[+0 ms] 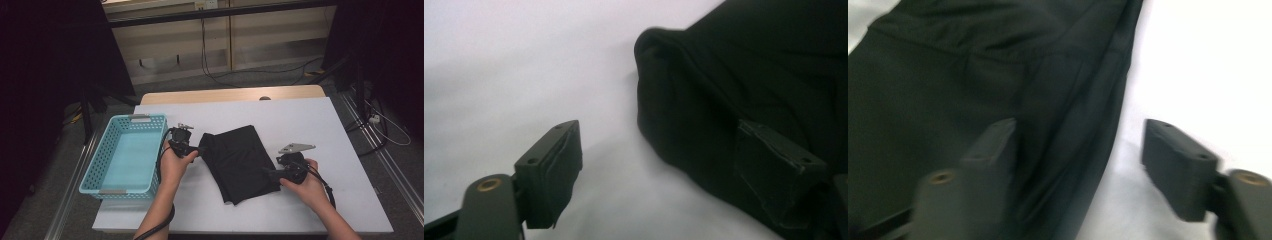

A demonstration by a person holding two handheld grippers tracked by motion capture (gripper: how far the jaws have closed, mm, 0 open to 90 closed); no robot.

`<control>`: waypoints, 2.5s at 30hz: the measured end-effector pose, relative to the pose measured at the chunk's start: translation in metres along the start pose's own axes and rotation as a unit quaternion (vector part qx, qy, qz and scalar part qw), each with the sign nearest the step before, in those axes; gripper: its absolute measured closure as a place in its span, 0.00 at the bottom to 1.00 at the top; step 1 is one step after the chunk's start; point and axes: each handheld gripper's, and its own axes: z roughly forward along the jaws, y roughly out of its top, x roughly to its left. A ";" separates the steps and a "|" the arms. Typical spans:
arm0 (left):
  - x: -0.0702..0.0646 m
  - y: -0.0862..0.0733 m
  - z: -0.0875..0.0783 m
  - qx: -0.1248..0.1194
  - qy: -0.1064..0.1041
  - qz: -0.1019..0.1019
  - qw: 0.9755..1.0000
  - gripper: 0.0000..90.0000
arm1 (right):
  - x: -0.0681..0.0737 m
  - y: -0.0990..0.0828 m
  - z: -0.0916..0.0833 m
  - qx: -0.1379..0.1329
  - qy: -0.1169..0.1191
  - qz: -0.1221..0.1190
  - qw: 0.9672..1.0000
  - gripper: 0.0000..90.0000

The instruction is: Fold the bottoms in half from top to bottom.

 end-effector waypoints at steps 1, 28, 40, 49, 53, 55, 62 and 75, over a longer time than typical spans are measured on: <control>0.000 -0.002 -0.001 0.000 0.001 0.003 1.000 0.22 | 0.000 -0.001 0.001 0.002 0.004 0.006 1.000 0.42; -0.014 -0.014 -0.011 -0.012 -0.012 0.025 1.000 0.18 | 0.046 -0.015 -0.027 -0.027 -0.028 -0.057 0.998 0.43; -0.017 -0.014 -0.012 -0.014 -0.015 0.037 0.999 0.16 | 0.039 -0.016 -0.009 0.010 -0.019 0.013 1.000 0.42; -0.019 -0.012 -0.013 -0.018 -0.016 0.034 0.999 0.16 | 0.045 -0.022 -0.009 -0.012 -0.027 0.023 0.999 0.53; -0.018 -0.011 -0.012 -0.018 -0.015 0.033 0.999 0.16 | 0.052 -0.023 -0.009 -0.017 -0.015 0.038 0.999 0.82; -0.018 -0.011 -0.010 -0.019 -0.019 0.028 0.999 0.16 | 0.057 -0.023 -0.007 -0.023 -0.009 0.038 0.999 0.86; -0.016 -0.009 -0.009 -0.017 -0.017 0.024 0.999 0.14 | 0.065 -0.021 -0.003 -0.031 -0.024 0.005 0.999 0.88; -0.005 -0.001 0.000 -0.006 -0.023 -0.002 1.000 0.10 | 0.061 -0.019 -0.010 -0.042 -0.001 0.015 0.999 0.89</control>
